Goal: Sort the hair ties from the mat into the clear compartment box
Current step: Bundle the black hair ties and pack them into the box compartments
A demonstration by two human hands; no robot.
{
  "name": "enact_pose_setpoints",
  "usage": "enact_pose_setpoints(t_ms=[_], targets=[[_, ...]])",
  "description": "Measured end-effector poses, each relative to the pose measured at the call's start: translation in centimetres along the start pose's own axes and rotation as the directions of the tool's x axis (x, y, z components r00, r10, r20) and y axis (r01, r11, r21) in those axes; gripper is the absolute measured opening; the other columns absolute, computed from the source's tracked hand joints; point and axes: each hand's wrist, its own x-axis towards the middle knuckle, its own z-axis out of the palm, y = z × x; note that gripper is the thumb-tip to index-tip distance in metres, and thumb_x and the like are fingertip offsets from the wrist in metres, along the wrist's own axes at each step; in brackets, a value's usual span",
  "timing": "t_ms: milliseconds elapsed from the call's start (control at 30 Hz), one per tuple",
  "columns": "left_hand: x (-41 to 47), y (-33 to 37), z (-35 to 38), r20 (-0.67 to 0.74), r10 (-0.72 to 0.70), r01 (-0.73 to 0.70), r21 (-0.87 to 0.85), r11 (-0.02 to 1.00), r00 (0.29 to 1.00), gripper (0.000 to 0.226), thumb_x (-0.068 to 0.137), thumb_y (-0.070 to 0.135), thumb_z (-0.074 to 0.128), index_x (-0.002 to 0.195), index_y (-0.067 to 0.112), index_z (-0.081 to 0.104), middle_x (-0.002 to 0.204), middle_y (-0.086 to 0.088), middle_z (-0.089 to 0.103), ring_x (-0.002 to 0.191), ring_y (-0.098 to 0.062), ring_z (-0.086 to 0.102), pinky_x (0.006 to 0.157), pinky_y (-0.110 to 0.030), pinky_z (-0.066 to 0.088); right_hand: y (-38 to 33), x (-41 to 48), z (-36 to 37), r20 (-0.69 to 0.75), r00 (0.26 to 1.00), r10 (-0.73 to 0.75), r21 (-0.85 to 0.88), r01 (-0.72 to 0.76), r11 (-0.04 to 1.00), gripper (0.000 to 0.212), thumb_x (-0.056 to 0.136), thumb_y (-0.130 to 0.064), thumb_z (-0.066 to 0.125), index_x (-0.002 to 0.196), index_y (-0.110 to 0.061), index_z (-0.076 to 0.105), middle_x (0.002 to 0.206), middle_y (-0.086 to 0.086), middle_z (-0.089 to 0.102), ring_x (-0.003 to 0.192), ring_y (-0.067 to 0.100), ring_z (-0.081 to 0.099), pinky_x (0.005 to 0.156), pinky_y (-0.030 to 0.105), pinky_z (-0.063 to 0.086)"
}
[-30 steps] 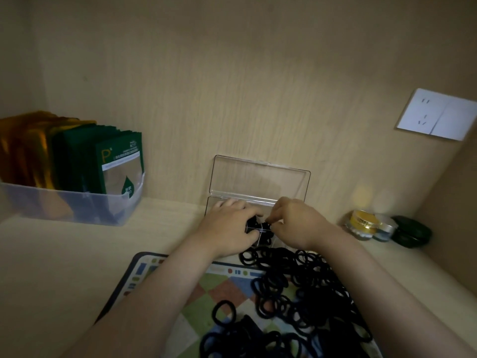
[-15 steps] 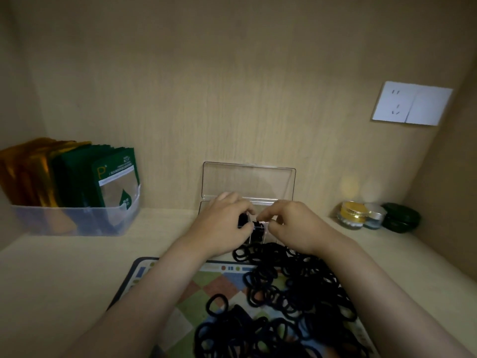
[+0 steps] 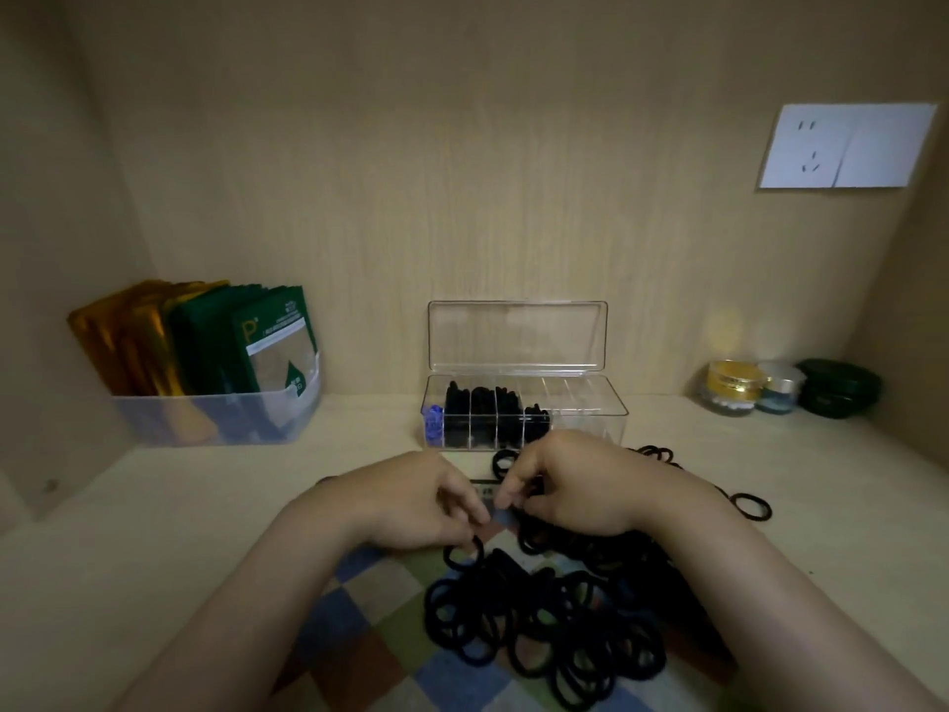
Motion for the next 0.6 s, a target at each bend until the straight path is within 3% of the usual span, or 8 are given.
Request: enact_pose_setpoints(t_ms=[100, 200, 267, 367, 433, 500, 600], targets=[[-0.4, -0.4, 0.3, -0.023, 0.026, -0.025, 0.055, 0.998, 0.999, 0.02, 0.08, 0.03, 0.081, 0.099, 0.036, 0.079, 0.081, 0.018, 0.064, 0.074, 0.004, 0.059, 0.073, -0.015, 0.048, -0.2, -0.3, -0.2, 0.03, 0.999, 0.024, -0.038, -0.023, 0.999, 0.036, 0.086, -0.014, 0.061, 0.108, -0.038, 0.074, 0.095, -0.024, 0.061, 0.09, -0.004, 0.057, 0.089, 0.022, 0.051], [-0.5, -0.4, 0.1, -0.047, 0.021, -0.019, 0.031, 0.999, 0.999, 0.009, 0.082, 0.026, 0.079, 0.085, 0.033, 0.077, 0.081, 0.017, 0.066, 0.072, 0.005, 0.058, 0.07, -0.015, 0.047, -0.5, -0.5, 0.1, 0.087, 0.996, 0.019, -0.04, -0.016, 0.999, 0.037, 0.082, -0.019, 0.062, 0.107, -0.043, 0.074, 0.094, -0.019, 0.059, 0.091, 0.003, 0.059, 0.089, 0.028, 0.052], [-0.6, -0.6, -0.2, -0.039, 0.01, -0.012, -0.044, 0.999, 0.999, 0.011, 0.087, 0.018, 0.074, 0.086, 0.029, 0.072, 0.078, 0.012, 0.068, 0.068, 0.003, 0.058, 0.067, -0.015, 0.048, -1.1, -0.6, 0.2, 0.085, 0.996, -0.005, 0.072, -0.001, 0.997, 0.033, 0.082, -0.019, 0.061, 0.102, -0.04, 0.076, 0.09, -0.019, 0.061, 0.087, 0.001, 0.06, 0.085, 0.023, 0.05], [-1.8, -0.9, -1.2, 0.043, -0.008, 0.018, -0.252, 0.968, 0.999, 0.008, 0.091, 0.009, 0.067, 0.096, 0.015, 0.068, 0.078, 0.0, 0.069, 0.068, -0.006, 0.061, 0.064, -0.021, 0.048, -1.8, -0.7, 0.3, 0.088, 0.996, -0.015, 0.161, 0.001, 0.987, 0.027, 0.085, -0.025, 0.059, 0.095, -0.042, 0.077, 0.085, -0.016, 0.069, 0.078, 0.005, 0.065, 0.078, 0.028, 0.056], [-2.5, -0.9, -1.7, 0.139, 0.013, 0.033, -0.327, 0.945, 0.99, 0.008, 0.093, 0.008, 0.065, 0.097, 0.015, 0.067, 0.08, 0.0, 0.07, 0.069, -0.009, 0.062, 0.063, -0.022, 0.047, -2.0, -0.7, 0.6, 0.17, 0.985, -0.031, 0.129, 0.009, 0.992, 0.029, 0.085, -0.019, 0.06, 0.098, -0.04, 0.076, 0.082, -0.014, 0.07, 0.067, -0.001, 0.062, 0.064, 0.018, 0.051], [-2.6, -0.6, -1.5, 0.227, 0.047, 0.035, -0.343, 0.939, 0.973, 0.01, 0.093, 0.008, 0.065, 0.097, 0.017, 0.067, 0.081, 0.003, 0.07, 0.068, -0.009, 0.062, 0.062, -0.018, 0.048, -2.1, -0.5, 1.1, 0.241, 0.968, -0.061, 0.098, 0.038, 0.994, 0.033, 0.084, -0.011, 0.062, 0.102, -0.036, 0.075, 0.083, -0.016, 0.066, 0.066, -0.008, 0.057, 0.061, 0.008, 0.04], [-2.2, 0.1, -0.7, 0.25, 0.055, 0.02, -0.29, 0.957, 0.967, 0.009, 0.09, 0.01, 0.071, 0.092, 0.019, 0.07, 0.076, 0.005, 0.069, 0.066, -0.009, 0.063, 0.066, -0.019, 0.05, -1.9, -0.1, 1.9, 0.253, 0.965, -0.067, 0.098, 0.043, 0.994, 0.023, 0.08, -0.016, 0.071, 0.097, -0.031, 0.075, 0.085, -0.014, 0.066, 0.066, -0.004, 0.057, 0.062, 0.008, 0.039]])
